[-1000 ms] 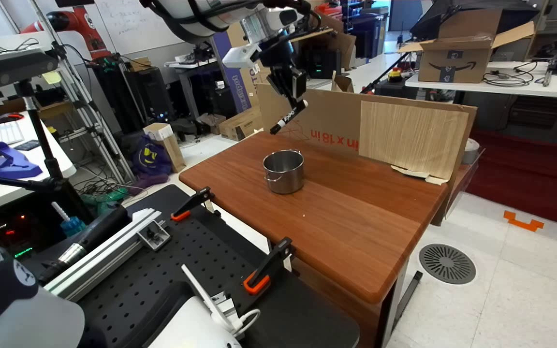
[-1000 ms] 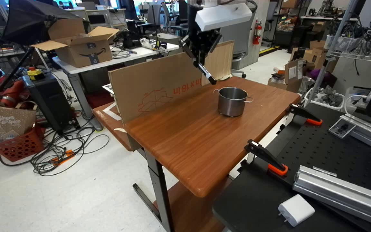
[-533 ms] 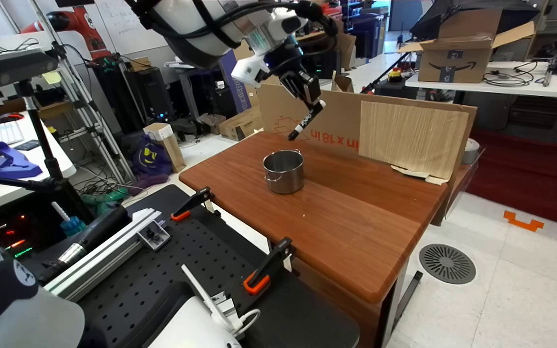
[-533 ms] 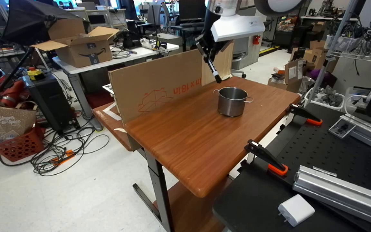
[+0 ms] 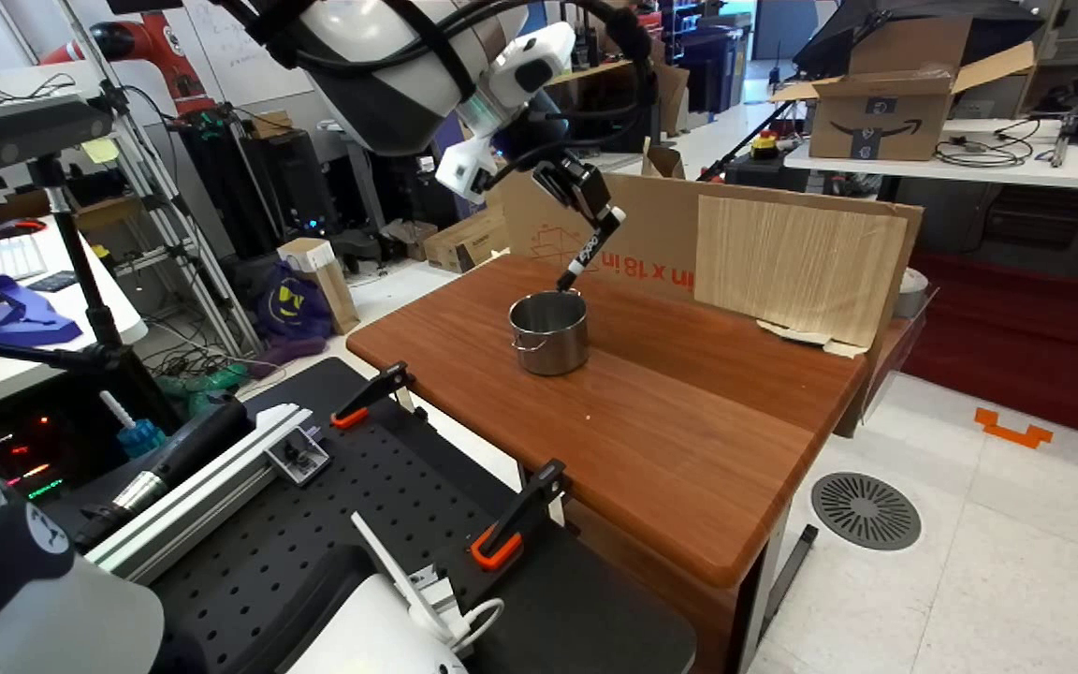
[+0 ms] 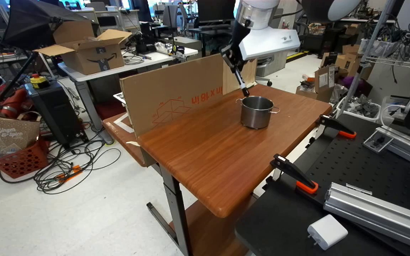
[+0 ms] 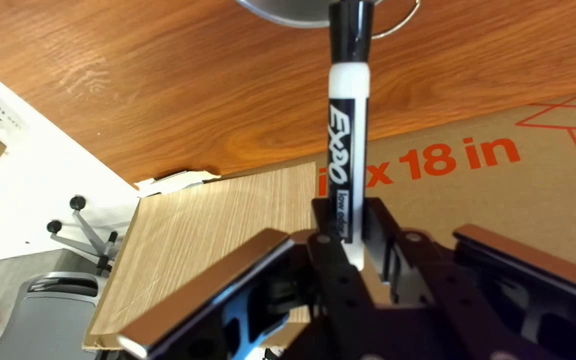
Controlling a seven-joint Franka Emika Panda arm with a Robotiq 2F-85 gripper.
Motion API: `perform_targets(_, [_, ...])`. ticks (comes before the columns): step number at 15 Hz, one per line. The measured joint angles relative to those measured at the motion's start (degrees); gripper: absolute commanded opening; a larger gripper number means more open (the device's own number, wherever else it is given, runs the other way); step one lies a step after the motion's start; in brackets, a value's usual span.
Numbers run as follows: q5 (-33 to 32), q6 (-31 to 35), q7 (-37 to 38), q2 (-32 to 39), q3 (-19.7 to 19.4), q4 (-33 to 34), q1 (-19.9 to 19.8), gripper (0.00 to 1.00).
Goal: Put the marker in the silver pot
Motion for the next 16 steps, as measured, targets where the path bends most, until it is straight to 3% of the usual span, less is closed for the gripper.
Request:
perform_targets(6, [-8.99, -0.05, 8.58, 0.00, -0.07, -2.48, 0.47, 0.05])
perform_targets(11, [-9.85, -0.18, 9.21, 0.42, -0.01, -4.13, 0.46, 0.05])
perform_targets(12, [-9.85, -0.20, 9.21, 0.51, 0.02, -4.32, 0.47, 0.45])
perform_targets(13, [-9.85, -0.22, 9.21, 0.58, 0.04, -4.47, 0.46, 0.46])
perform_targets(16, [-9.84, -0.23, 9.16, 0.63, 0.08, -4.90, 0.47, 0.68])
